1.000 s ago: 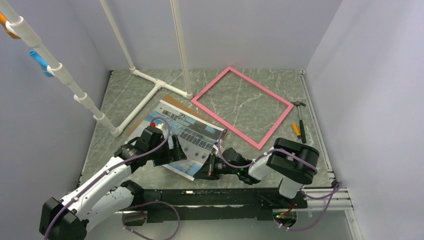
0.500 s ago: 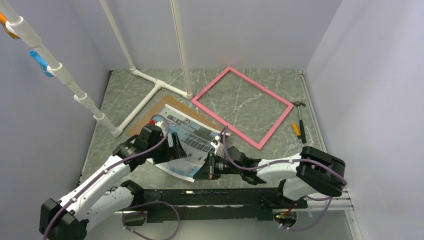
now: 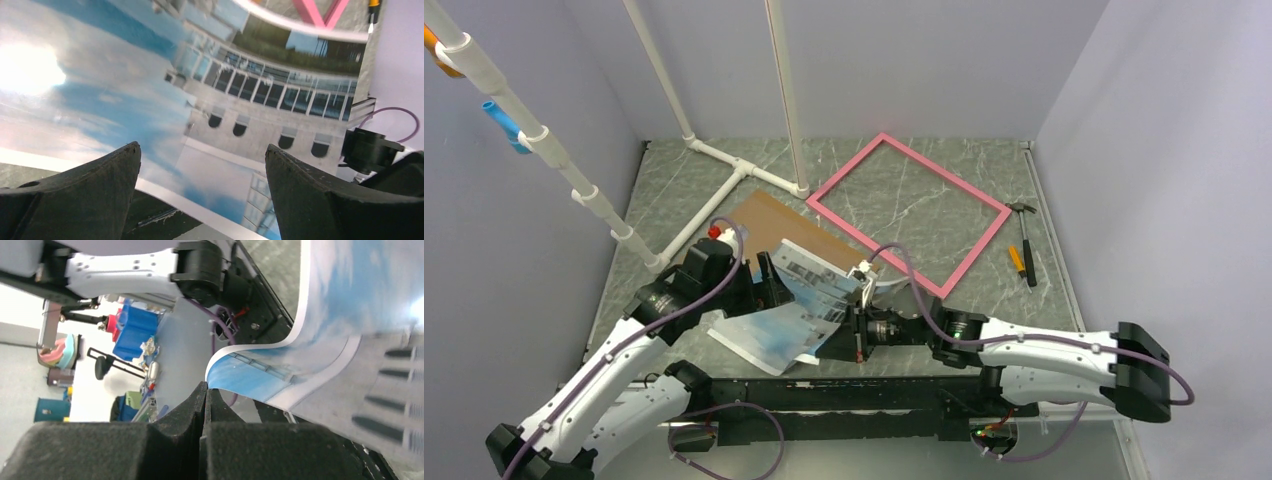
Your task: Take the photo out of the frame
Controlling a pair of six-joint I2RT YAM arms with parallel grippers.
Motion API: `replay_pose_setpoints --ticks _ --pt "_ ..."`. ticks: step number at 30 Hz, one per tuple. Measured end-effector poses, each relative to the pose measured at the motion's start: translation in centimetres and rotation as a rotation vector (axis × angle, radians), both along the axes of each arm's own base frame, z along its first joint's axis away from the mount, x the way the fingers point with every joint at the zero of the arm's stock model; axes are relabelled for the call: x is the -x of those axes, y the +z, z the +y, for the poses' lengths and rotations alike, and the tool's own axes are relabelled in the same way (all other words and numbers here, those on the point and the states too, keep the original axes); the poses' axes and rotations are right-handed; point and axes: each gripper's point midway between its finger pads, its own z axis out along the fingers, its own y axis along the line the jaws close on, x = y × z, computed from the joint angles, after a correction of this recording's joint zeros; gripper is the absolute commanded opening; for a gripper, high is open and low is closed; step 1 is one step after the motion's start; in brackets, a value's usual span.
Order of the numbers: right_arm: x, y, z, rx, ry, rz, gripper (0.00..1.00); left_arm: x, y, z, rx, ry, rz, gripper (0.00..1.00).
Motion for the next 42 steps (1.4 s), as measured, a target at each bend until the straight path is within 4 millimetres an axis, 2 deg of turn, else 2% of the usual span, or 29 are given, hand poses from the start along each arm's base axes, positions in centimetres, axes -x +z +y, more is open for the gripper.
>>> replay_pose_setpoints --ticks 7,12,15,18,21,24,27,30,34,36,42 --pt "1.5 6.9 -2.3 -0.091 0.077 -0.159 0.00 -0.2 3.7 0.5 0.020 0.022 -0.071 0.97" --pt "1.5 11.8 -4.2 -0.115 0.066 -0.263 0.00 0.0 5.6 1.0 0.029 0.036 -0.107 0.97" --pt "0.4 16.4 -4.5 -0.114 0.016 -0.336 0.00 0.2 6.5 1.3 0.030 0.043 -0.120 0.97" --pt "-1.3 21.3 -3.7 -0.126 -0.045 -0.414 0.00 0.3 7.6 1.7 0.031 0.057 -0.142 0.97" --pt "-3.7 23.8 -2.5 -0.113 -0.092 -0.460 0.00 0.4 9.1 2.2 0.033 0.075 -0.171 0.96" --pt "-8.3 25.1 -1.0 -0.084 -0.149 -0.472 0.00 0.5 11.0 2.9 0.037 0.100 -0.212 0.96" --pt "-12.7 24.6 1.2 -0.037 -0.175 -0.464 0.00 0.8 13.0 4.2 0.034 0.145 -0.266 0.96" --pt "-15.5 24.3 4.3 -0.015 -0.151 -0.466 0.00 1.4 14.6 6.0 0.028 0.201 -0.323 0.96" --pt "-19.0 25.7 8.2 -0.018 -0.134 -0.514 0.00 2.4 16.3 8.4 0.018 0.276 -0.390 0.96" --pt "-20.4 26.7 9.4 -0.036 -0.133 -0.545 0.00 2.8 16.6 9.4 0.009 0.309 -0.410 0.96" --pt "-22.7 27.8 10.4 -0.056 -0.149 -0.616 0.00 3.6 16.3 11.3 -0.021 0.371 -0.424 0.96"
